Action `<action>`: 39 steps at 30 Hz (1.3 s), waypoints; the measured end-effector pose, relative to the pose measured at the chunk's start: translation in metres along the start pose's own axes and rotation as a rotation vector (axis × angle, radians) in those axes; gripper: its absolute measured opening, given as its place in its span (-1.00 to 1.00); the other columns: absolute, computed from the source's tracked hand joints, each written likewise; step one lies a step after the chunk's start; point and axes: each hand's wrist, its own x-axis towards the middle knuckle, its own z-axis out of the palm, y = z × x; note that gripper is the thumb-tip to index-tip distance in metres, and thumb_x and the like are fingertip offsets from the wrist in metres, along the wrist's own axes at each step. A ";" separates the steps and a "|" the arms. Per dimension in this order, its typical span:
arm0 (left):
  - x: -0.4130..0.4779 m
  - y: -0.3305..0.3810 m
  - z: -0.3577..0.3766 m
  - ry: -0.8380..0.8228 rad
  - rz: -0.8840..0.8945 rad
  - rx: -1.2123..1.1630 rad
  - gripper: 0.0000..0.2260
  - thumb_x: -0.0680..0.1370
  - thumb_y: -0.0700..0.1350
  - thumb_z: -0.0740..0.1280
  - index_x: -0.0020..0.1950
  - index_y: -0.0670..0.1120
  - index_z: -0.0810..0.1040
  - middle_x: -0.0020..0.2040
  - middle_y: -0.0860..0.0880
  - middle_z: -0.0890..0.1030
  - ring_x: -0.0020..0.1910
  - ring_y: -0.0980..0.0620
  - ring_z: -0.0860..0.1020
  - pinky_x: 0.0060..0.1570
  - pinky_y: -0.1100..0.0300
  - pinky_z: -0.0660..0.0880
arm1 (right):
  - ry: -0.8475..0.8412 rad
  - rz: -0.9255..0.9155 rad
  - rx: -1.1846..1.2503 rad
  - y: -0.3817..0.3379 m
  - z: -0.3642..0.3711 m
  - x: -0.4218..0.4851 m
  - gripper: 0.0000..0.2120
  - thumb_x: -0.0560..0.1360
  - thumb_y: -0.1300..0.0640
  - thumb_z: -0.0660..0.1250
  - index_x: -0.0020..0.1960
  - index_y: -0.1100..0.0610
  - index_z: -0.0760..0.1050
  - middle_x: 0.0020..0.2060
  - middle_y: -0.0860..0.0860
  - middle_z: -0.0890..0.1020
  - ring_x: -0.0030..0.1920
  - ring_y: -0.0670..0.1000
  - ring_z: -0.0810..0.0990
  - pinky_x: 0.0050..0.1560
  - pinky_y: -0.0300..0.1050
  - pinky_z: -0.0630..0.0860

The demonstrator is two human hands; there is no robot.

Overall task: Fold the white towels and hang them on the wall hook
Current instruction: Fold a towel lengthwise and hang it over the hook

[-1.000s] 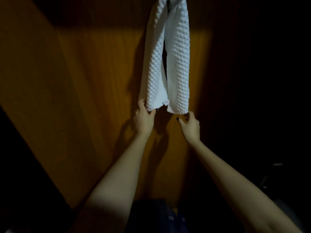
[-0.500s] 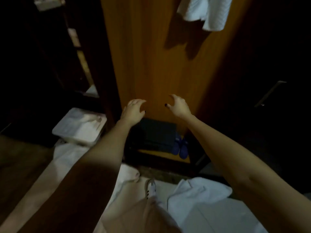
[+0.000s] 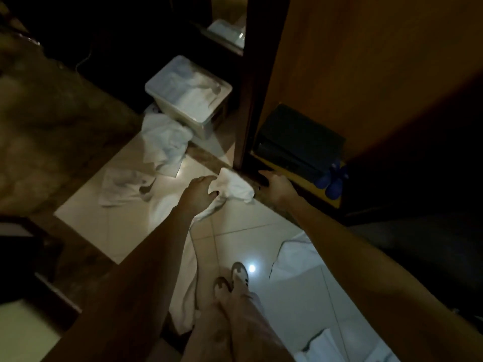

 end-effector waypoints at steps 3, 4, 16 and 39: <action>0.028 -0.055 0.047 -0.007 -0.058 0.006 -0.59 0.58 -0.08 0.29 0.40 -0.16 0.39 0.35 -0.16 0.47 0.32 -0.16 0.40 0.31 0.08 0.29 | -0.063 -0.002 -0.021 0.016 0.061 0.056 -0.53 0.61 0.03 0.24 0.48 0.10 0.32 0.41 0.14 0.42 0.38 0.15 0.40 0.38 0.00 0.33; 0.039 -0.072 0.066 -0.011 -0.069 0.008 -0.60 0.59 -0.06 0.28 0.40 -0.16 0.39 0.34 -0.16 0.48 0.31 -0.15 0.41 0.30 0.09 0.27 | -0.074 -0.020 -0.016 0.024 0.083 0.075 -0.54 0.60 0.04 0.24 0.47 0.12 0.32 0.41 0.13 0.42 0.38 0.14 0.41 0.38 -0.02 0.33; 0.250 -0.242 0.302 -0.022 0.194 0.197 -0.67 0.60 -0.08 0.23 0.35 -0.09 0.45 0.32 -0.10 0.50 0.27 -0.09 0.43 0.21 0.06 0.39 | -0.064 0.032 0.062 0.161 0.343 0.303 -0.56 0.59 0.17 0.29 0.44 0.21 0.36 0.33 0.22 0.48 0.31 0.18 0.46 0.36 -0.03 0.33; 0.372 -0.305 0.399 -0.098 0.255 0.117 -0.66 0.52 -0.06 0.39 0.25 -0.13 0.48 0.14 -0.15 0.52 0.12 -0.10 0.48 0.06 0.13 0.42 | 0.242 0.072 0.413 0.225 0.428 0.387 -0.90 0.63 0.21 0.17 0.02 0.22 0.43 -0.25 0.06 0.50 -0.21 0.02 0.46 -0.22 -0.16 0.31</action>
